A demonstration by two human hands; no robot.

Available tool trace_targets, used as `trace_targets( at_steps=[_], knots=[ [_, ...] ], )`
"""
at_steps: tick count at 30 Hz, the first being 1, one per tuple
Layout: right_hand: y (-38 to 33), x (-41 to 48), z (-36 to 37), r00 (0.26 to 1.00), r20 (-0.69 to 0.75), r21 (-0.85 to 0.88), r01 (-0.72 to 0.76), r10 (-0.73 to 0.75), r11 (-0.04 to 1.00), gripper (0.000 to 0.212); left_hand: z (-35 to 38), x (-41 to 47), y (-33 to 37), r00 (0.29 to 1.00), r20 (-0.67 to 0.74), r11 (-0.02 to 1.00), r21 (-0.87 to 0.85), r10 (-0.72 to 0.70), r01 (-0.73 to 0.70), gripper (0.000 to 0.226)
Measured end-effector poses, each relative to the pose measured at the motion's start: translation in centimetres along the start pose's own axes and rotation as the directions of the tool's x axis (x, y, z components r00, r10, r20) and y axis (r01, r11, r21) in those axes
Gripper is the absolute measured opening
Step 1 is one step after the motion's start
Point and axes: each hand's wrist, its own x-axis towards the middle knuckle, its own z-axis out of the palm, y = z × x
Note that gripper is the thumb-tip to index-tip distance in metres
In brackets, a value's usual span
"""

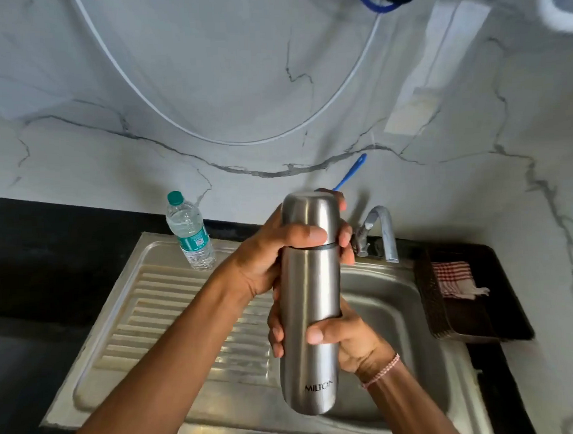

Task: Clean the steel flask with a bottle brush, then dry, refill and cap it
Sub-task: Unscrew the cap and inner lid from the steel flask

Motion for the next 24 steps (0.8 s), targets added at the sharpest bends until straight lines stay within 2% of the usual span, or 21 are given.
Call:
trace_targets(
  at_steps=[3, 5, 7, 9, 10, 11, 13, 15, 16, 18, 21, 24],
  knots=[
    [0.1, -2.4, 1.4, 0.979, -0.172, -0.1, 0.096, -0.112, 0.99, 0.057, 2.6, -0.2, -0.8, 0.995, -0.098, 1.0, 0.01, 0.015, -0.014, 0.038],
    [0.1, -3.8, 2.1, 0.917, -0.325, -0.318, 0.124, -0.231, 0.94, 0.05, 4.3, -0.6, -1.3, 0.971, -0.228, 0.991, 0.132, 0.067, -0.038, 0.036],
    [0.0, -4.6, 2.3, 0.814, -0.455, -0.571, 0.046, -0.362, 0.82, 0.043, 5.7, -0.8, -2.1, 0.871, -0.457, 0.951, 0.307, 0.179, -0.034, 0.034],
    [0.3, -5.2, 2.4, 0.697, -0.552, -0.696, -0.083, -0.457, 0.714, 0.047, 7.2, -0.6, -3.4, 0.713, -0.649, 0.906, 0.421, 0.267, 0.044, 0.036],
    [0.5, -5.6, 2.4, 0.629, -0.595, -0.727, -0.157, -0.5, 0.668, 0.051, 7.9, -0.5, -4.1, 0.655, -0.695, 0.889, 0.451, 0.295, 0.077, 0.04],
    [0.8, -5.8, 2.4, 0.565, -0.623, -0.749, -0.23, -0.541, 0.622, 0.054, 8.5, -0.4, -4.8, 0.63, -0.711, 0.878, 0.469, 0.311, 0.096, 0.042],
    [0.8, -6.9, 2.3, 0.48, -0.64, -0.764, -0.306, -0.601, 0.568, 0.055, 9.7, -0.7, -5.8, 0.676, -0.678, 0.874, 0.475, 0.29, 0.102, 0.034],
    [0.3, -8.1, 2.1, 0.434, -0.655, -0.752, -0.293, -0.619, 0.59, 0.053, 10.5, -1.4, -6.5, 0.76, -0.611, 0.895, 0.436, 0.22, 0.091, 0.03],
    [0.1, -8.6, 2.0, 0.426, -0.657, -0.75, -0.28, -0.622, 0.6, 0.052, 10.5, -1.7, -6.8, 0.78, -0.586, 0.895, 0.44, 0.221, 0.077, 0.033],
    [-0.3, -9.6, 1.8, 0.433, -0.652, -0.75, -0.25, -0.622, 0.613, 0.051, 10.3, -2.0, -6.9, 0.782, -0.567, 0.885, 0.463, 0.259, 0.042, 0.043],
    [-0.7, -10.7, 1.6, 0.484, -0.639, -0.744, -0.195, -0.597, 0.639, 0.052, 10.3, -1.6, -6.7, 0.797, -0.558, 0.919, 0.394, 0.229, 0.012, 0.066],
    [-0.7, -11.6, 1.5, 0.523, -0.62, -0.75, -0.176, -0.585, 0.637, 0.052, 10.7, -1.0, -6.5, 0.82, -0.528, 0.918, 0.396, 0.221, 0.007, 0.077]
  ],
)
